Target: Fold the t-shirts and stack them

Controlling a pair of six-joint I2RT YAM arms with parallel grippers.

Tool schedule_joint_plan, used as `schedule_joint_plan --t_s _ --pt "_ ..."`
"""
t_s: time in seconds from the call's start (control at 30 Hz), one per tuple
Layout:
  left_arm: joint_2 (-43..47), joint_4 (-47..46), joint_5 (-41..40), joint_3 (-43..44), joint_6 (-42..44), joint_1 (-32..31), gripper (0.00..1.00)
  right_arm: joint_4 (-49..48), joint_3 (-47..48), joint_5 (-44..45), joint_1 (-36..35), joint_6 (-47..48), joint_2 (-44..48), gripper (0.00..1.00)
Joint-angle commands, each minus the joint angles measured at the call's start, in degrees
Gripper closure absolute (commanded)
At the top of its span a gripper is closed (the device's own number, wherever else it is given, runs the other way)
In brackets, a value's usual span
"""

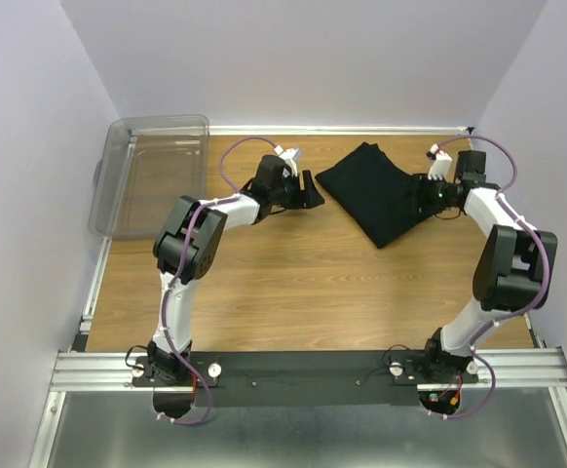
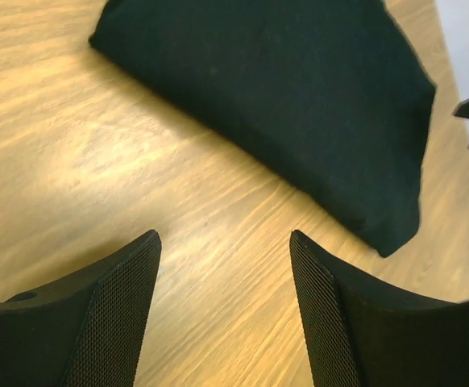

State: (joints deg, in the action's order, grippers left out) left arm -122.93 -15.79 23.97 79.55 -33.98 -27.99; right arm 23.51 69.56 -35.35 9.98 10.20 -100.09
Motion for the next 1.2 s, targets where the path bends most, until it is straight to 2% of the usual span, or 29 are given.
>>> schedule_joint_plan --t_s 0.0,0.17,0.27,0.3,0.37,0.53,0.63,0.67,0.73,0.77,0.83,0.9,0.97,1.0,1.1,1.13,1.17 --pt "9.8 -3.71 -6.1 -4.3 4.62 -0.31 0.25 1.37 -6.62 9.92 0.57 -13.15 6.04 0.35" --pt "24.04 -5.13 -11.91 -14.48 7.95 -0.31 0.19 -1.35 -11.89 13.38 0.83 -20.73 9.29 0.31" --pt "31.6 -5.13 -13.59 -20.19 8.58 -0.23 0.16 -2.76 -14.01 15.23 0.92 -26.36 10.09 0.22" --pt "35.44 -5.21 -14.64 -21.7 8.58 -0.14 0.15 -4.07 -15.58 16.27 1.01 -29.24 9.92 0.17" --pt "39.51 -5.3 -14.91 -26.1 8.23 0.04 0.15 -4.7 -16.12 17.51 1.18 -30.85 9.04 0.13" --pt "53.73 -3.46 -15.44 -32.95 7.35 0.21 0.15 -7.07 -16.04 12.68 1.8 -35.06 2.81 0.16" --pt "60.94 0.66 -16.93 -34.46 8.05 0.13 0.14 -7.95 -14.98 11.45 1.97 -36.74 -1.31 0.3" --pt "62.71 3.02 -17.37 -35.24 8.22 0.21 0.14 -8.04 -13.94 11.27 2.15 -37.0 -2.2 0.47" --pt "67.88 5.23 -18.43 -36.04 8.49 0.3 0.14 -8.56 -12.61 11.1 3.2 -37.53 -4.92 0.58" --pt "69.57 7.42 -19.04 -36.83 8.75 0.3 0.14 -9.09 -10.61 11.36 3.55 -37.53 -6.07 0.69" --pt "74.47 9.54 -19.74 -37.79 8.93 0.3 0.13 -9.18 -7.7 11.45 4.69 -36.05 -9.22 0.76" --pt "77.57 12.71 -20.88 -38.24 8.93 0.39 0.12 -9.09 -2.62 13.02 5.83 -33.16 -10.99 0.9" --pt "81.53 14.38 -21.24 -38.94 8.84 0.39 0.12 -8.92 0.91 15.83 6.28 -30.43 -12.75 0.96" --pt "82.67 15.69 -21.59 -39.12 8.67 0.39 0.12 -8.74 5.54 18.45 6.46 -28.58 -14.67 0.98" --pt "86.1 17.55 -22.12 -40.08 7.96 0.48 0.12 -4.71 14.52 24.52 6.9 -21.2 -20.56 0.99" --pt "87.15 17.55 -22.12 -40.52 7.87 0.39 0.12 -3.31 21.69 26.2 7.07 -18.05 -22.32 1.0" --pt "87.51 17.81 -22.21 -40.7 7.79 0.39 0.12 -1.29 24.98 30.3 7.16 -16.1 -24.43 0.99"
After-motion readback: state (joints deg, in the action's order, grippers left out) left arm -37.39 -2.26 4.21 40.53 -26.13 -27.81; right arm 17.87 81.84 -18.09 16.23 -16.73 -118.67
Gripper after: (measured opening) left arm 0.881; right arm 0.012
